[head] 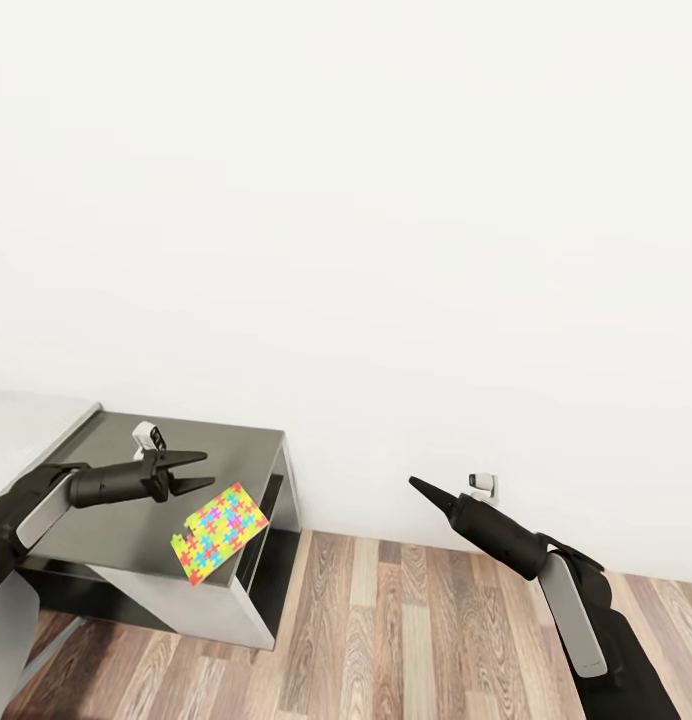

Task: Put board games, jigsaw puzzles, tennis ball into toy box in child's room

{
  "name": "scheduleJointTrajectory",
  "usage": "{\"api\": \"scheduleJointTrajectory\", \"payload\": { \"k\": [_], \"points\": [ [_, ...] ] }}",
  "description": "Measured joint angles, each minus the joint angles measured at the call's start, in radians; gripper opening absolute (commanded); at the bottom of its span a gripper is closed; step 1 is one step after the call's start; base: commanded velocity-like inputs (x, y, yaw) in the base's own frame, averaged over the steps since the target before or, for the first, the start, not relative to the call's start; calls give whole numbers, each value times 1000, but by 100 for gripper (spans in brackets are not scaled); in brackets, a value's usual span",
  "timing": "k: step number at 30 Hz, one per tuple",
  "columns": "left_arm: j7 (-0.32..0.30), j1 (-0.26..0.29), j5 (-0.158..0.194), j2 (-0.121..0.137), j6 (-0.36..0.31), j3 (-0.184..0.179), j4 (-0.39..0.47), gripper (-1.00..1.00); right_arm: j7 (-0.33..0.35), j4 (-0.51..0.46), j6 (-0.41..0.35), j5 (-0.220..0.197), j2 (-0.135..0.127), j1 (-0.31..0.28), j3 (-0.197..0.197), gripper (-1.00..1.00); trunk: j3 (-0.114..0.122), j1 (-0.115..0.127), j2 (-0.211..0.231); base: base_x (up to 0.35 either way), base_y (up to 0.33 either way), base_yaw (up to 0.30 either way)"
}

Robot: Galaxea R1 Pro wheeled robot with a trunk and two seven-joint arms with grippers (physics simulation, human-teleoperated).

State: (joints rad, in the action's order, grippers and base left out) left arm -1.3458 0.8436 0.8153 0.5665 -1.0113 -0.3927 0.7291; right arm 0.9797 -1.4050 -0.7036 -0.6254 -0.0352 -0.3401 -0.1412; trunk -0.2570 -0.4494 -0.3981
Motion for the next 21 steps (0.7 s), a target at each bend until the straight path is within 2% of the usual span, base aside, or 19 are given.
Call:
{"api": "scheduleJointTrajectory", "payload": {
  "k": [21],
  "points": [
    [-2, -4, 2, 0, 2, 2, 0, 100, 0, 0, 1, 1, 0, 0, -1, 100, 35, 0, 0, 0, 0, 0]
  ]
}}
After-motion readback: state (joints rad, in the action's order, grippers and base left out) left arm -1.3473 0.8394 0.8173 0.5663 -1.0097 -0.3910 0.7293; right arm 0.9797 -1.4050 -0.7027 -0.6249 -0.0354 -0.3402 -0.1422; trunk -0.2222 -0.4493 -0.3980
